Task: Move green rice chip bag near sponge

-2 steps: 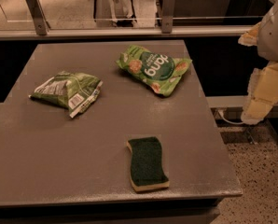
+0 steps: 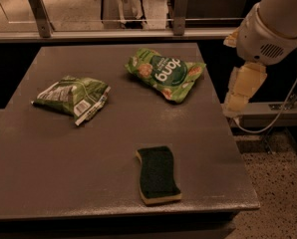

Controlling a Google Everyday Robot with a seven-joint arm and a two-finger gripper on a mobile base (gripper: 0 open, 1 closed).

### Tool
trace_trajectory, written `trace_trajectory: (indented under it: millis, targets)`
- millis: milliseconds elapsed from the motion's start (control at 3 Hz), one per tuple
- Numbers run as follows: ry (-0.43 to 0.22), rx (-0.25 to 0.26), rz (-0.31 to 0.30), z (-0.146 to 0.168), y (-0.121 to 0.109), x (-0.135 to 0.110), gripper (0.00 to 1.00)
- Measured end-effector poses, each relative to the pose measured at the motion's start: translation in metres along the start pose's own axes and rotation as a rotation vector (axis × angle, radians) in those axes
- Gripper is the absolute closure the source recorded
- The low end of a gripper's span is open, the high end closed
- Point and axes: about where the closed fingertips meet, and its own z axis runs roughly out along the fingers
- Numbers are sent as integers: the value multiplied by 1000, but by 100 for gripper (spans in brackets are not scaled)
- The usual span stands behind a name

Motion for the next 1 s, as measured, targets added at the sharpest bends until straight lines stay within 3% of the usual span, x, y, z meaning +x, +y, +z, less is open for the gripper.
trace_trajectory:
  millis: [333, 667, 1000]
  targets:
    - [-97, 30, -26, 57, -53, -47, 0]
    - [-206, 21, -3, 105, -90, -77, 0]
    - [-279, -14, 30, 138, -108, -100, 0]
